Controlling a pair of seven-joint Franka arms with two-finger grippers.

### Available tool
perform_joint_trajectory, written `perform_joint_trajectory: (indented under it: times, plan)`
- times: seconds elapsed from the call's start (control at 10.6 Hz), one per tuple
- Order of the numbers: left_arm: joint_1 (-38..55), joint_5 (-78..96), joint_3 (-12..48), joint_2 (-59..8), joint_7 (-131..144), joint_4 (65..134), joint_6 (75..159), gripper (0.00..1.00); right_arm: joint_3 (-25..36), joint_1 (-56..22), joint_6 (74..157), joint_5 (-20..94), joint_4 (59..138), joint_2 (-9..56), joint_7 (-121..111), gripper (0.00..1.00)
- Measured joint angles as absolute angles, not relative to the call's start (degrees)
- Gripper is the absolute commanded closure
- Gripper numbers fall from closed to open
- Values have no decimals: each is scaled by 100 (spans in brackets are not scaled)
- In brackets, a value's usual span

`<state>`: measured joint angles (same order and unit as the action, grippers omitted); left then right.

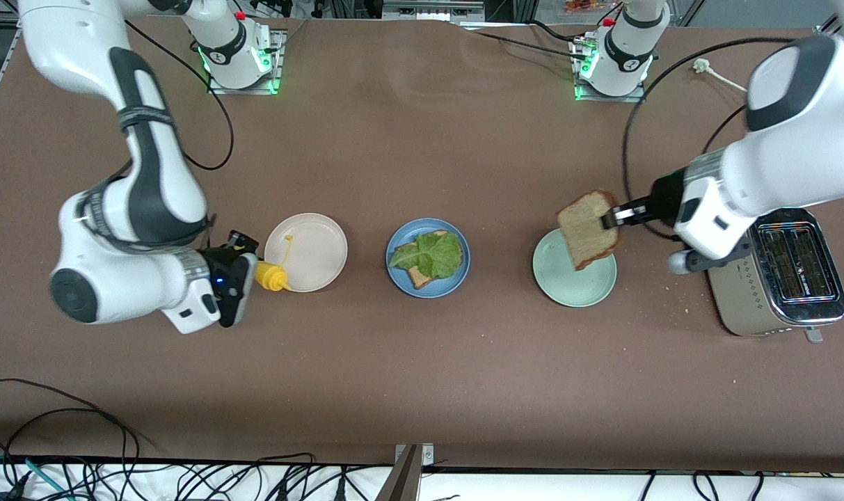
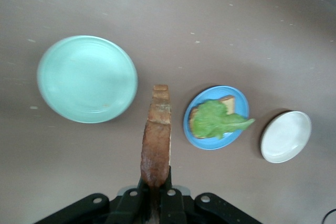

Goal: Make sandwich in blue plate with both arms
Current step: 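Carry the bread to the blue plate while the right gripper withdraws the mustard, then lower the bread onto the lettuce while the right gripper sets down the mustard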

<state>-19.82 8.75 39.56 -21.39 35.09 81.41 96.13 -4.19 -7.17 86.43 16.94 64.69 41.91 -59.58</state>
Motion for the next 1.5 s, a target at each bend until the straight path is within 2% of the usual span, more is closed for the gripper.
perform_joint_trajectory:
  times: [0.66,1.03,1.22,1.41,1.5]
  plan:
    - [-673,944,3963,-3313,4832,8265,12332,100,-421,648,8633,3382,7549,4426,-9971,100]
    - [-143,945,3968,-3442,4875,9140,13764,100,-419,1168,8655,4133,8119,4873,-11695,100]
    - [26,945,3971,-3441,4878,9264,13861,100,-420,1329,8660,4501,8172,5246,-12578,88]
    - [178,945,3955,-3452,4878,9332,13861,100,-423,1388,8657,4691,8174,5515,-13009,85]
    - [231,945,3943,-3473,4878,9383,13861,100,-429,1391,8651,4716,8174,5570,-13138,80]
